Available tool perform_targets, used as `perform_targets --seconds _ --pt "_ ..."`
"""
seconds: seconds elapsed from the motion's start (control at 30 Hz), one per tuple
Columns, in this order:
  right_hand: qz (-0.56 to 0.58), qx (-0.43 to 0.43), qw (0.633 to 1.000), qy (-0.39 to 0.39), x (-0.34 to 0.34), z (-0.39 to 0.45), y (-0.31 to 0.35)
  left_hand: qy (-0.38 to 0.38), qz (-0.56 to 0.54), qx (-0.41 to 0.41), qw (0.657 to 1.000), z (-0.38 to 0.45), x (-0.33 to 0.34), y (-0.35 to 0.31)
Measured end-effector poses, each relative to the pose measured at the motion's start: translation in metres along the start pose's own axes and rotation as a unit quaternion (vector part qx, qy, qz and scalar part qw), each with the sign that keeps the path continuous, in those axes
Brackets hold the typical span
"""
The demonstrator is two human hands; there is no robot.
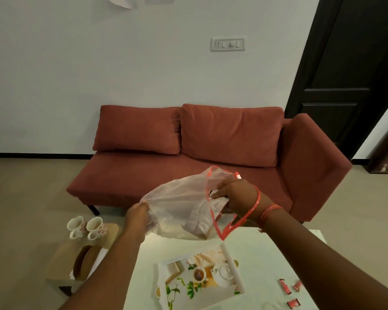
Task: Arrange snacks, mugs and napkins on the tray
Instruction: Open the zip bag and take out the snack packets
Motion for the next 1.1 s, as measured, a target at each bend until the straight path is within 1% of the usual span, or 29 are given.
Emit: perform_targets --seconds 0.03,0.07,0.13,0.3,0.4,0.47,0.53,0.57,0.63,0.67,0.7,0.73,0.77,0.8,0.83,0.87,0.9,0.93,1.0,1.03,1.1 --pt "-0.02 0.018 0.999 0.032 0.0 0.002 -0.005 -0.023 -0.014 -0.021 0.999 0.002 -0.007 0.002" --pt "-0.015 0.036 0.998 0.047 0.001 0.0 -0.006 -0.05 -0.023 -0.043 0.998 0.002 -0.011 0.002" --pt "-0.008 0.045 0.998 0.041 0.0 -0.004 -0.009 -0.077 -0.006 -0.053 0.996 0.003 -0.013 0.003" --pt "0.01 -0.005 1.0 -0.008 -0.002 -0.017 -0.006 -0.104 -0.014 0.009 0.994 0.012 -0.02 -0.003" --pt "0.0 -0.041 0.999 -0.007 0.006 -0.026 -0.003 -0.12 -0.002 0.019 0.993 0.014 -0.026 -0.007" --pt "0.011 -0.035 0.999 -0.039 0.008 -0.028 -0.005 -0.114 0.009 0.011 0.993 0.013 -0.026 -0.004" --pt "0.028 -0.011 0.997 -0.071 0.006 -0.027 -0.009 -0.09 0.076 0.029 0.993 0.007 -0.021 -0.006" --pt "0.031 -0.006 0.996 -0.081 0.005 -0.025 -0.01 -0.079 0.135 0.064 0.986 0.0 -0.017 -0.012" --pt "0.001 0.021 0.997 -0.072 0.001 -0.022 -0.013 -0.1 0.221 0.192 0.951 -0.024 -0.004 -0.034" --pt "-0.019 0.052 0.998 -0.04 0.001 -0.021 -0.013 -0.11 0.224 0.278 0.928 -0.045 0.005 -0.049" --pt "-0.034 0.079 0.996 -0.005 0.004 -0.018 -0.015 -0.097 0.2 0.377 0.899 -0.073 0.018 -0.065" --pt "-0.047 0.104 0.993 0.036 0.008 -0.015 -0.016 -0.053 0.176 0.471 0.863 -0.105 0.035 -0.08" --pt "-0.056 0.121 0.989 0.063 0.012 -0.011 -0.018 0.013 0.165 0.538 0.827 -0.137 0.056 -0.089" --pt "-0.062 0.138 0.985 0.086 0.013 -0.009 -0.016 0.079 0.178 0.572 0.797 -0.163 0.077 -0.092" --pt "-0.072 0.143 0.982 0.096 0.015 -0.005 -0.016 0.129 0.214 0.579 0.776 -0.182 0.097 -0.092" --pt "-0.091 0.14 0.98 0.112 0.015 -0.003 -0.013 0.157 0.255 0.572 0.764 -0.195 0.113 -0.089" --pt "-0.111 0.13 0.976 0.133 0.016 0.0 -0.012 0.165 0.288 0.562 0.758 -0.2 0.124 -0.084" --pt "-0.135 0.126 0.969 0.166 0.017 0.0 -0.01 0.164 0.302 0.551 0.761 -0.199 0.13 -0.082" --pt "-0.163 0.123 0.955 0.216 0.016 0.001 -0.004 0.154 0.297 0.527 0.781 -0.187 0.131 -0.082" --pt "-0.159 0.125 0.956 0.215 0.014 0.002 -0.003 0.15 0.298 0.517 0.788 -0.18 0.13 -0.083" --pt "-0.117 0.152 0.964 0.182 0.011 0.007 -0.005 0.159 0.302 0.508 0.791 -0.169 0.127 -0.086"
Point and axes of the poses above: each hand's wrist, its own z-axis towards the middle knuckle, its own x-axis out of the palm, y = z × x, the point moved 5 cm from there along z, towards the middle knuckle, and after that the axes turned 1 degree about x, right-handed, at the moved point
